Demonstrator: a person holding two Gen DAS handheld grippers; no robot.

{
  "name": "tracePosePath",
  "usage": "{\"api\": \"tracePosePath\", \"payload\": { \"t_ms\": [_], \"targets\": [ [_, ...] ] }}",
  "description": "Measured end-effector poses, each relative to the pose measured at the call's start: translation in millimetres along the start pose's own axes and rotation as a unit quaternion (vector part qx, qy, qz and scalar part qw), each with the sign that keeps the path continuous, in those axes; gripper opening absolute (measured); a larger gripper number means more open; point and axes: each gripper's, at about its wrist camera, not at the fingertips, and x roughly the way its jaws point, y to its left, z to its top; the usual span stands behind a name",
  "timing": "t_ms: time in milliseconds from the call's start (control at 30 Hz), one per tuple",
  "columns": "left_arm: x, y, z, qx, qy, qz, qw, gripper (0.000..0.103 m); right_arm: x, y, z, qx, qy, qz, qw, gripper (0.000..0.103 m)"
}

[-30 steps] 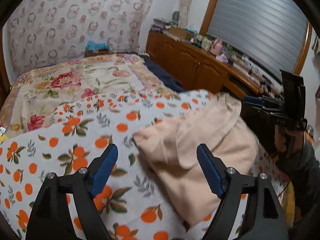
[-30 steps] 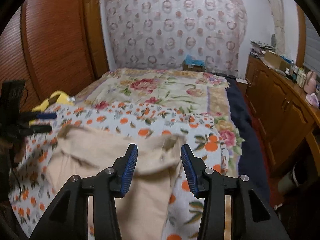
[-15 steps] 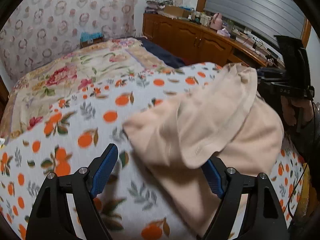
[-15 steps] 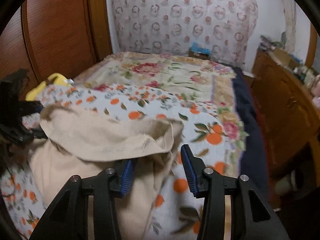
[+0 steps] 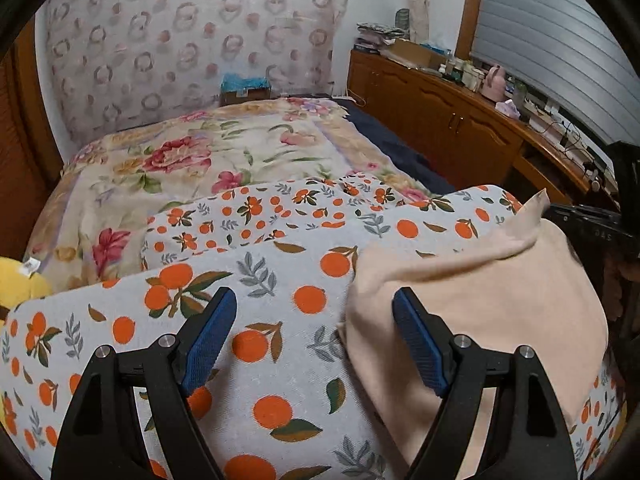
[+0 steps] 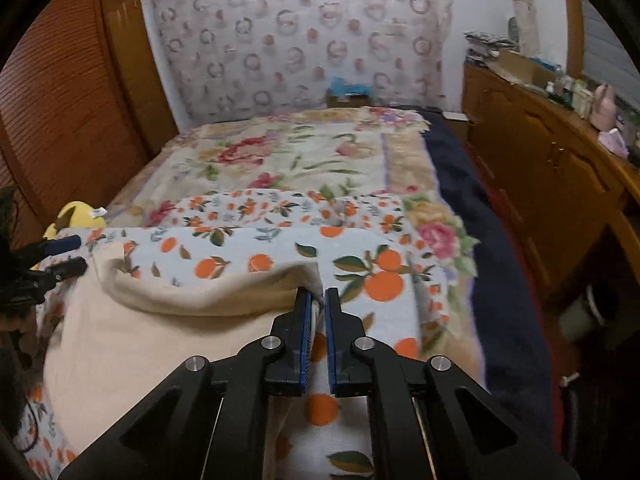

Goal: Fold small clothes

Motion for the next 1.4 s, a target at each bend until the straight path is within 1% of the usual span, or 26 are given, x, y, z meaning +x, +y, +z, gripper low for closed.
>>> {"api": "tracePosePath", "payload": {
  "t_ms": [33,67,133,200,233,267,367,500,533,567,600,667,700,767,833,933,1033,1067,1100,1167,1200,1300,1333,1400],
  "targets": [
    [-1,0,-1,0.0,0.001,-0.001,1.0,0.082,-4,3,1,0.005,-0.002,0.0,1.0,0.025],
    [-1,0,-2,0.001,0.001,-0.002,1.0,0.082,-6,6,2,0.007,-0.004,-0.001,1.0,0.032],
    [-1,-3,-3,0.003,0.003,-0.006,1.0,0.082,-12,14,3,0.006,-0.012,-0.008,1.0,0.035],
    [-1,-5,-6,0.003,0.007,-0.015,0.9999,0.082,-15,19,3,0.004,-0.015,0.003,1.0,0.041],
    [-1,-7,-9,0.004,0.01,-0.021,0.9997,0.082,-13,22,1,0.003,-0.013,0.009,1.0,0.047],
    [-1,-8,-9,0.004,0.012,-0.025,0.9996,0.082,-14,24,-1,-0.001,-0.01,0.014,1.0,0.051],
    [0,-11,-14,0.007,0.02,-0.038,0.9991,0.082,-12,27,-11,-0.012,0.007,0.029,0.999,0.056],
    [5,-17,-19,0.012,0.03,-0.052,0.9981,0.082,-14,35,-23,-0.019,0.027,0.044,0.998,0.056],
    [8,-18,-20,0.01,0.034,-0.058,0.9977,0.079,-12,35,-26,-0.017,0.031,0.048,0.998,0.056],
    [10,-18,-20,0.008,0.038,-0.065,0.9971,0.074,-10,34,-27,-0.014,0.036,0.052,0.998,0.056],
    [11,-18,-20,0.005,0.039,-0.071,0.9967,0.073,-8,33,-29,-0.011,0.043,0.05,0.998,0.056],
    [10,-19,-20,0.004,0.036,-0.077,0.9963,0.062,-2,29,-30,-0.002,0.056,0.047,0.997,0.057],
    [10,-20,-20,0.004,0.037,-0.083,0.9959,0.059,1,28,-30,0.003,0.061,0.051,0.997,0.058],
    [10,-22,-20,0.004,0.041,-0.096,0.9945,0.048,1,30,-26,0.003,0.056,0.05,0.997,0.058],
    [10,-24,-20,0.003,0.044,-0.105,0.9935,0.045,-1,34,-24,0.002,0.056,0.064,0.996,0.058],
    [10,-25,-20,0.002,0.043,-0.108,0.9932,0.045,-2,41,-22,-0.014,0.057,0.064,0.996,0.058],
    [12,-25,-18,-0.002,0.044,-0.124,0.9913,0.044,1,43,-25,-0.026,0.06,0.068,0.996,0.04],
    [12,-25,-17,-0.003,0.045,-0.127,0.9909,0.042,2,43,-24,-0.029,0.061,0.072,0.995,0.035],
    [13,-26,-17,-0.002,0.047,-0.131,0.9903,0.038,3,44,-24,-0.03,0.061,0.076,0.995,0.034],
    [14,-27,-16,-0.002,0.051,-0.139,0.9889,0.021,5,41,-25,-0.026,0.054,0.079,0.995,0.024],
    [14,-27,-16,-0.002,0.051,-0.144,0.9883,0.017,5,40,-26,-0.023,0.052,0.087,0.995,0.023],
    [5,-28,-15,-0.002,0.045,-0.15,0.9876,0.014,8,35,-28,-0.014,0.049,0.096,0.994,0.018],
    [-1,-29,-15,0.0,0.038,-0.151,0.9878,0.014,6,34,-29,-0.014,0.045,0.094,0.994,0.017],
    [-20,-30,-14,0.002,0.017,-0.153,0.9881,0.014,-3,36,-29,-0.017,0.023,0.09,0.996,0.016]
  ]
}}
